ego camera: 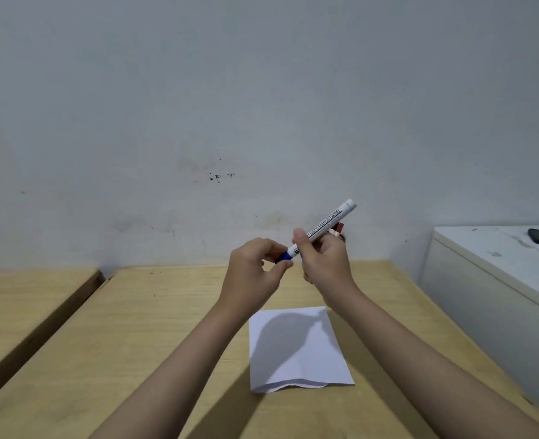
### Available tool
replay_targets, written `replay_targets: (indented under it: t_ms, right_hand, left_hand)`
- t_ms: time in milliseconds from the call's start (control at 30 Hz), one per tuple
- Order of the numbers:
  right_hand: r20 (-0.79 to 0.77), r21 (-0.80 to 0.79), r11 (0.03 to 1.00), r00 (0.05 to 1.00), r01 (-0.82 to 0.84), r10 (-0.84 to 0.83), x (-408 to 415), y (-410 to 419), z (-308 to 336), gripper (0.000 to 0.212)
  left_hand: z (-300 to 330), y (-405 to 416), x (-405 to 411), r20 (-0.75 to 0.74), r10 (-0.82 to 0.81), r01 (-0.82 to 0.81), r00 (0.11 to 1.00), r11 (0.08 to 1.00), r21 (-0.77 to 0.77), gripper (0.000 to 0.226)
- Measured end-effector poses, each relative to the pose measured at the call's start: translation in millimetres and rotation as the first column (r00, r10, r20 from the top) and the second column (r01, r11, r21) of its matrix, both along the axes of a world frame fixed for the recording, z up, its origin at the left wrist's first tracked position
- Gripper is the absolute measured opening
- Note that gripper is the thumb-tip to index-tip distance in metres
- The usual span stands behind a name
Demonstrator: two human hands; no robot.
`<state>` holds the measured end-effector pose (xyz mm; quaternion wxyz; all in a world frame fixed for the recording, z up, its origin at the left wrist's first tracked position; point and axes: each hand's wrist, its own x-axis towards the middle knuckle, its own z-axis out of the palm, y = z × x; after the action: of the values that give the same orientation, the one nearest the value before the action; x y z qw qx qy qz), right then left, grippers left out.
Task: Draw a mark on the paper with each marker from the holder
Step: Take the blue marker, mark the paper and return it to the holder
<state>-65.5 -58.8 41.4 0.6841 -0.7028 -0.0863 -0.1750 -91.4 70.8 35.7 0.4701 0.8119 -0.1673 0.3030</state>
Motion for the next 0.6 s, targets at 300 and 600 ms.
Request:
replay_targets:
  t_ms: [300, 600]
  right_hand:
    - [-0.026, 0.150, 0.985, 0.995, -0.089, 0.094, 16, -2, -2, 0.026]
    - [0.015, 0.225, 0.972, 0.998, -0.062, 0.060, 49, -37, -5, 0.029]
  left_hand:
    - [8, 5, 20, -0.304, -0.127, 0.090, 0.944, 0.987, -0.133, 0.008]
    - [-33, 51, 54, -0.500, -0.028, -0.047, 0.866, 0.989, -0.138, 0.009]
